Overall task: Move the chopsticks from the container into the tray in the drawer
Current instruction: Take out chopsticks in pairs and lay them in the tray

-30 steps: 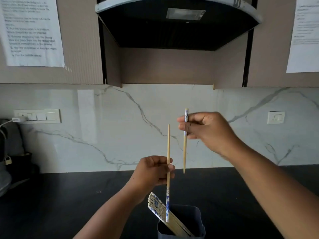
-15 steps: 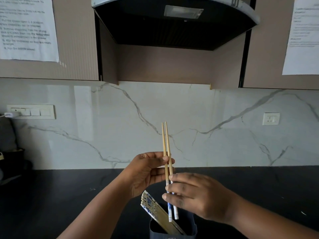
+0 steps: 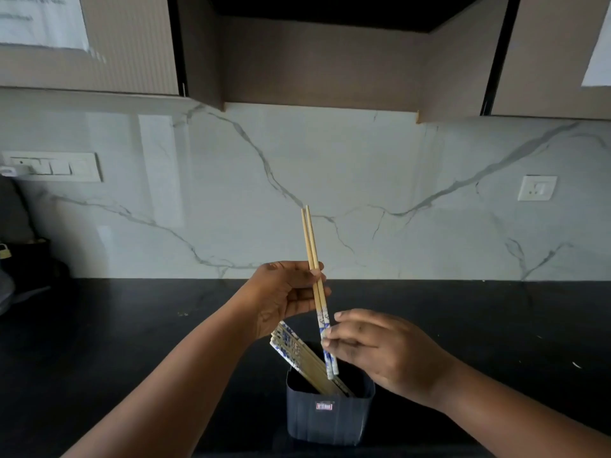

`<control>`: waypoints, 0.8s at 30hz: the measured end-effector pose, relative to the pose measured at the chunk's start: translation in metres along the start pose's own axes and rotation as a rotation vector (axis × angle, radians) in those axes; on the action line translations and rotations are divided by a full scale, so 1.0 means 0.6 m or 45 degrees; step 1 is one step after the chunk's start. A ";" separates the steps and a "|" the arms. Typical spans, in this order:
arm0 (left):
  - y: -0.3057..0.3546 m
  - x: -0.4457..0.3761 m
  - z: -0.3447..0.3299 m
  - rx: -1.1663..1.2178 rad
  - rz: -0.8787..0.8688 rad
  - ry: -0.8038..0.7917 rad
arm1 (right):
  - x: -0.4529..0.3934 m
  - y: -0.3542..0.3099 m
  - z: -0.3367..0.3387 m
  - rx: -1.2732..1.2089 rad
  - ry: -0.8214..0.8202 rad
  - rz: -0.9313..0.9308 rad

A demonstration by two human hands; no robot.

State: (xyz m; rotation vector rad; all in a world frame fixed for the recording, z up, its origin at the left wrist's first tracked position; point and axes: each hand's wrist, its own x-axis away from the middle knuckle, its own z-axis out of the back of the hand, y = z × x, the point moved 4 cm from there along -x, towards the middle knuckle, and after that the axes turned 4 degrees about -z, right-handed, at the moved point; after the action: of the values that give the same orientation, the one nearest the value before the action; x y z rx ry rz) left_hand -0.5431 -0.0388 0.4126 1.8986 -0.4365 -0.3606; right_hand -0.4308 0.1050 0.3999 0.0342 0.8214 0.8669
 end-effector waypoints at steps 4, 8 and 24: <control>-0.014 -0.005 0.012 0.033 -0.001 0.054 | 0.011 0.016 -0.018 -0.681 0.229 -0.737; -0.026 -0.009 0.010 0.021 -0.004 0.074 | 0.012 0.013 -0.066 -1.445 0.155 -1.652; -0.052 -0.010 0.024 -0.061 -0.031 0.115 | 0.017 -0.005 -0.110 -1.828 -0.043 -1.972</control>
State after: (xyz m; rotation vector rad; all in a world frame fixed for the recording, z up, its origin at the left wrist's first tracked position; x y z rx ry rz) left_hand -0.5507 -0.0373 0.3785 1.8671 -0.3425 -0.2975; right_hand -0.4679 0.0910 0.3462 -1.6202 -0.1172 -0.2205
